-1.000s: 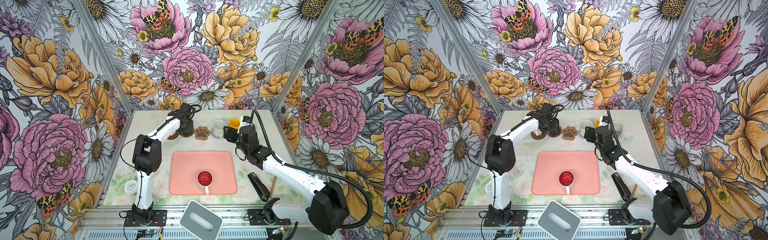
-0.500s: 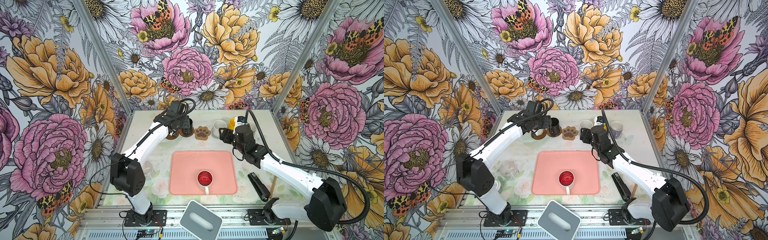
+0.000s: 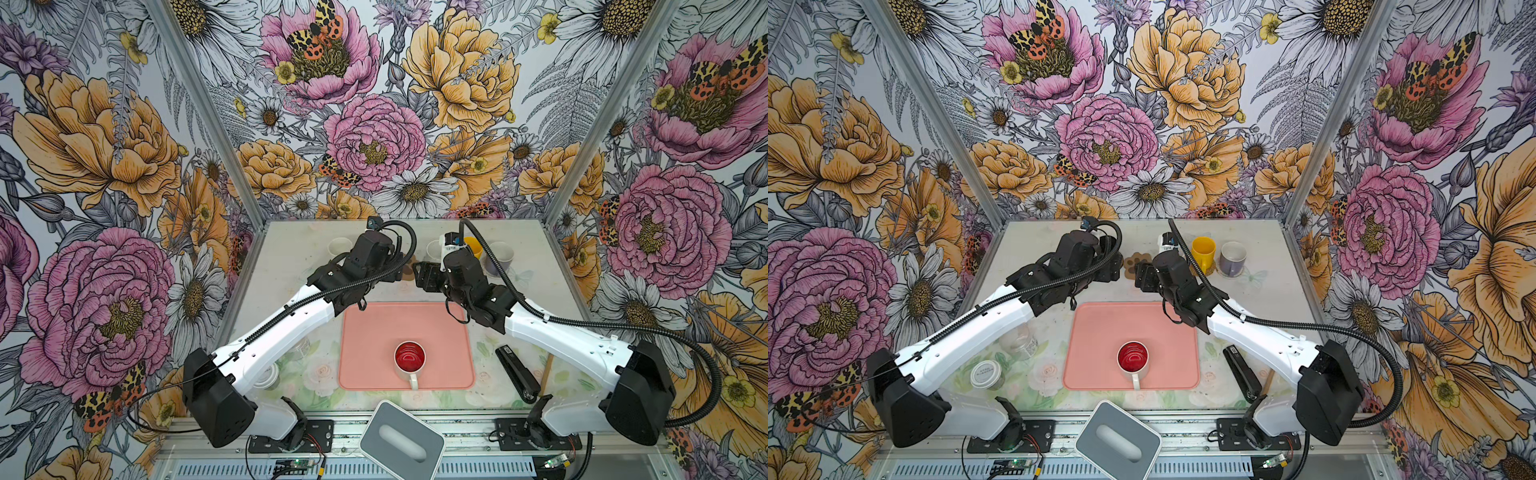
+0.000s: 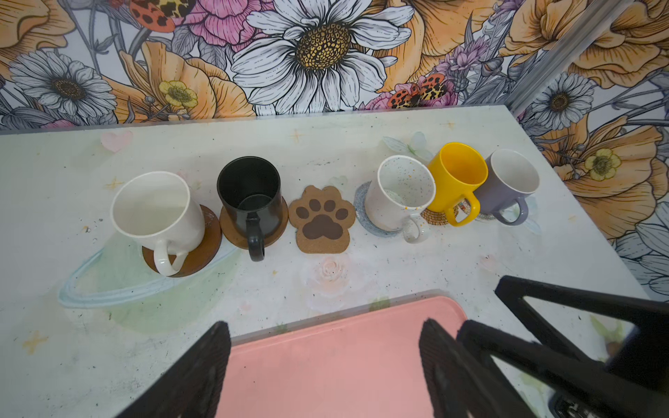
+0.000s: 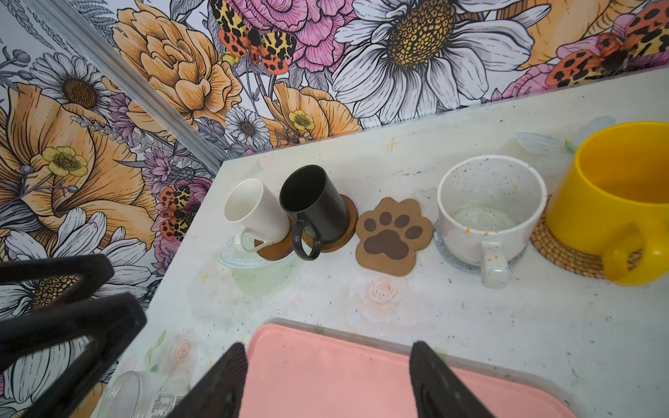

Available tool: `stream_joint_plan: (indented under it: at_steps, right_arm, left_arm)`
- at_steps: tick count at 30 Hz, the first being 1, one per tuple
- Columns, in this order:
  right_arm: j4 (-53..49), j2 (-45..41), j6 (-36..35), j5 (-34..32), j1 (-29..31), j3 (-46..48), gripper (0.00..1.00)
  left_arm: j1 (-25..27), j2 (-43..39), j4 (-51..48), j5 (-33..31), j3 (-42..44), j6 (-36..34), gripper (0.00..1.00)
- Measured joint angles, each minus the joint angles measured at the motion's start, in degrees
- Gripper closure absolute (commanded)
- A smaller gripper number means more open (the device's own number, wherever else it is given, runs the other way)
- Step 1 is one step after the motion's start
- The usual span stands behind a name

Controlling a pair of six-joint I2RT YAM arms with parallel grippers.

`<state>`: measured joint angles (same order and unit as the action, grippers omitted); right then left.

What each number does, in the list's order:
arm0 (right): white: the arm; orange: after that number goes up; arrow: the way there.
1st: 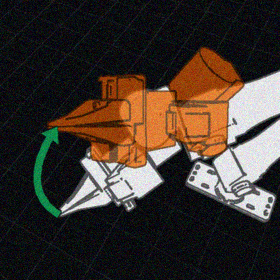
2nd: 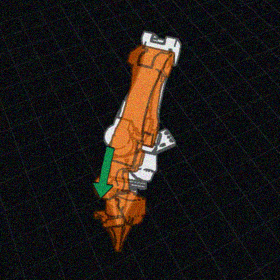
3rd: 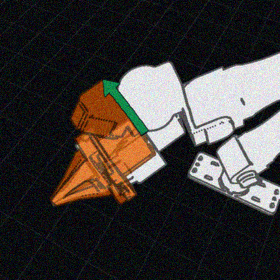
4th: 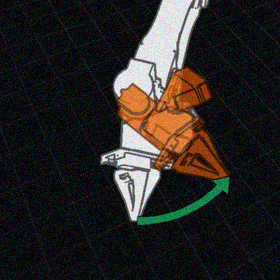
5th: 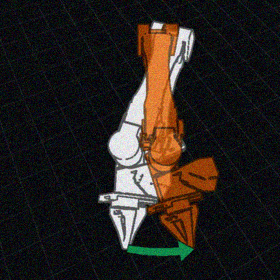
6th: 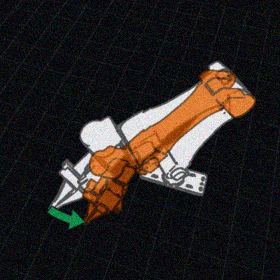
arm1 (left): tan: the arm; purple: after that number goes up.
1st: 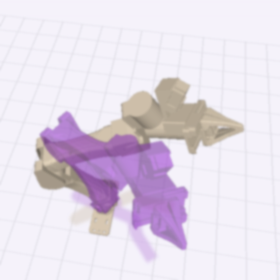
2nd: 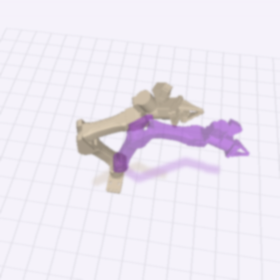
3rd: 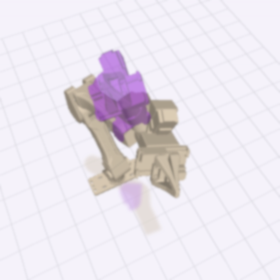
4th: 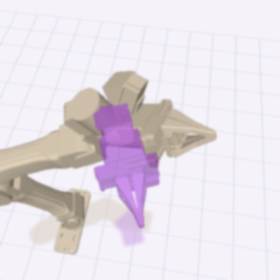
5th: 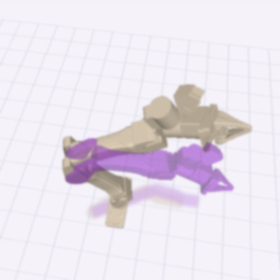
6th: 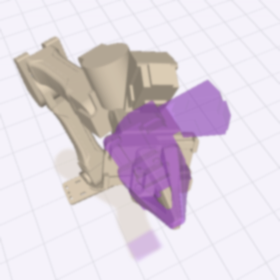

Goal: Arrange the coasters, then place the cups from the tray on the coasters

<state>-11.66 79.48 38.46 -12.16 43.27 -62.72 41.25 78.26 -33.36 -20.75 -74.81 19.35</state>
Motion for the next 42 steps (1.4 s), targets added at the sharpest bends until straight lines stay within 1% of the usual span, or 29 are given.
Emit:
stream_joint_plan:
  at_steps: [4,7,15,16,17,18,25,34,42]
  right_arm:
    - [-2.21,0.00,-0.76,-1.73,2.45,-0.61,0.25]
    - [-4.44,0.00,-0.83,-2.89,4.35,-0.61,0.25]
    - [-9.60,-0.63,-0.28,-5.31,8.50,0.87,0.24]
    - [-10.08,-0.90,0.00,-5.51,8.94,1.53,0.17]
    - [-10.67,-1.11,0.20,-5.66,9.33,2.14,0.14]
    - [-11.28,-1.42,0.55,-5.75,9.77,2.82,0.14]
    - [-15.41,-2.86,3.72,-6.27,13.44,6.82,0.14]
    - [-20.94,-2.86,7.10,-5.53,19.04,7.15,0.15]
    - [-22.60,2.16,9.77,-2.16,22.64,7.17,0.16]
  left_arm:
    - [-0.17,-5.01,5.38,0.02,7.72,-0.46,0.12]
    - [-0.48,-6.64,7.63,0.17,10.45,-0.48,0.12]
    - [-2.23,-9.64,11.76,0.11,12.39,-0.48,0.11]
    - [-2.54,-9.99,11.98,0.11,12.70,-0.46,0.11]
    - [-2.86,-10.32,12.15,0.09,13.00,-0.46,0.11]
    - [-3.26,-10.67,12.31,0.00,13.38,-0.42,0.11]
    - [-6.25,-12.57,12.61,-0.28,15.52,-0.20,0.11]
    - [-8.94,-14.36,12.66,-0.22,17.18,0.22,0.11]
    - [-9.42,-15.54,12.63,-0.13,17.46,0.22,0.11]
